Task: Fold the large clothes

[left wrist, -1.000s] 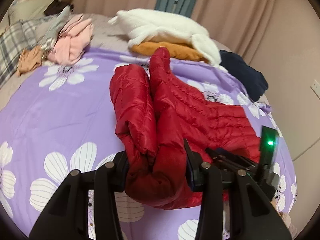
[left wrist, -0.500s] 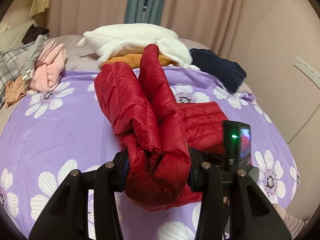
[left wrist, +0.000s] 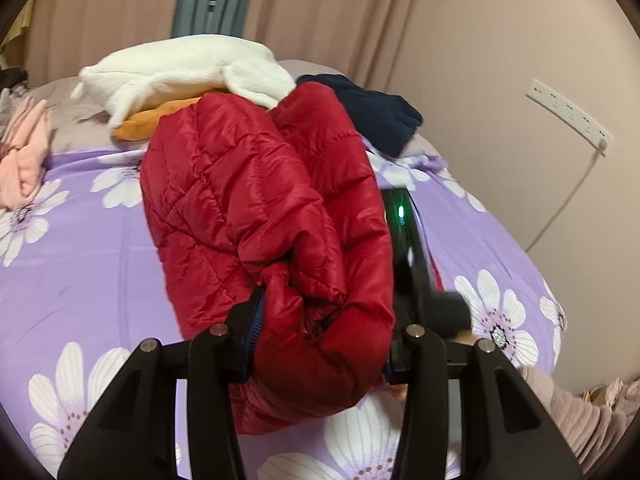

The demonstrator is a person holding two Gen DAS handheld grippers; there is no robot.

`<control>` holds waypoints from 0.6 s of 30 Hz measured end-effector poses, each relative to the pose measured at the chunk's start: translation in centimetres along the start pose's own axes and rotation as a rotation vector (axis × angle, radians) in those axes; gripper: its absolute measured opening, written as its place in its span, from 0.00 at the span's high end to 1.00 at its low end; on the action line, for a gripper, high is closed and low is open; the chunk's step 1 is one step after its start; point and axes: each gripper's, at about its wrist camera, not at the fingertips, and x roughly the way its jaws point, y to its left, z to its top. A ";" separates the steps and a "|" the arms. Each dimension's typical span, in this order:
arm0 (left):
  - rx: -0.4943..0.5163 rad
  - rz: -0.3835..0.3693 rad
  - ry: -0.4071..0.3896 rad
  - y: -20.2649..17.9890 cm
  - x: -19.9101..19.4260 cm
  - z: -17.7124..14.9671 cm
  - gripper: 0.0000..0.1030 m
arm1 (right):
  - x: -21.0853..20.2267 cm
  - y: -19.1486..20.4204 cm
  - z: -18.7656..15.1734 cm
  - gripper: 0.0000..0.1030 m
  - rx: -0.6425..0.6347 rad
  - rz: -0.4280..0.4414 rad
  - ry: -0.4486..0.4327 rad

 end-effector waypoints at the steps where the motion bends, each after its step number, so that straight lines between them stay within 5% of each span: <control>1: 0.000 -0.009 0.006 0.0 0.2 0.0 0.56 | -0.3 -0.9 0.6 0.56 0.055 0.056 0.019; 6: -0.021 -0.053 0.025 0.0 1.1 0.3 0.55 | -2.4 -5.2 1.8 0.52 0.332 0.273 0.018; 11: -0.011 -0.056 0.050 -0.9 2.0 -0.1 0.55 | -6.7 -8.3 0.5 0.41 0.518 0.326 -0.123; 15: 0.056 -0.037 0.073 -2.6 3.3 -0.6 0.54 | -10.5 -7.9 -0.3 0.19 0.450 0.334 -0.207; 18: 0.102 -0.028 0.093 -3.7 4.6 -1.1 0.52 | -10.2 -6.5 0.8 0.16 0.351 0.267 -0.155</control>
